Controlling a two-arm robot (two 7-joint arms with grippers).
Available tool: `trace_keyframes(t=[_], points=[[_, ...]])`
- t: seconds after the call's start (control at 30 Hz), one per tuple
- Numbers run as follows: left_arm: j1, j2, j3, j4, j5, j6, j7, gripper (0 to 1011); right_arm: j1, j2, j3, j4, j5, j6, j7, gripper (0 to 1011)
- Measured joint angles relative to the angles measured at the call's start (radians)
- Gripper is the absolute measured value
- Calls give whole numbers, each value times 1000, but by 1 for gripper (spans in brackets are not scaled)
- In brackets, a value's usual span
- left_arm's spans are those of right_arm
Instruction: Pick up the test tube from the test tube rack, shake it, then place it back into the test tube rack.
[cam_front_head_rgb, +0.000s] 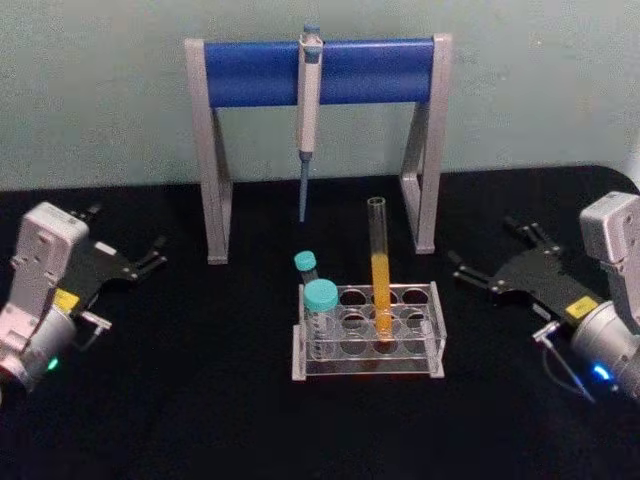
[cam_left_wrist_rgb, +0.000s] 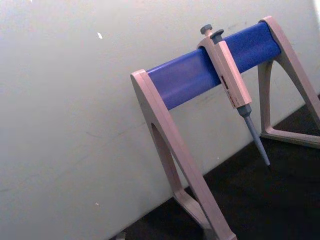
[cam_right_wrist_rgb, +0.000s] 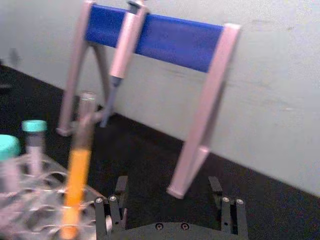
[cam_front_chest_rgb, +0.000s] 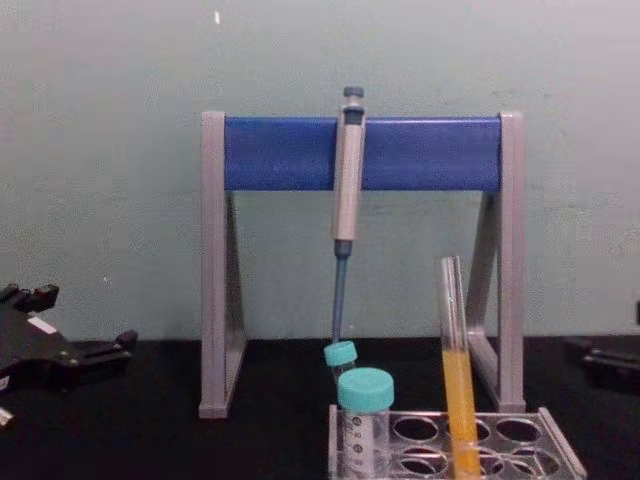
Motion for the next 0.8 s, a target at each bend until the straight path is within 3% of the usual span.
trace_keyframes(t=[0.4,0.8], points=[[0,0,0,0,0,0,0,1001,0,-20,0,-36,118,127,164,1000],[0,0,0,0,0,0,0,1001,71,-53,-33,-8,136,237,251,1000]])
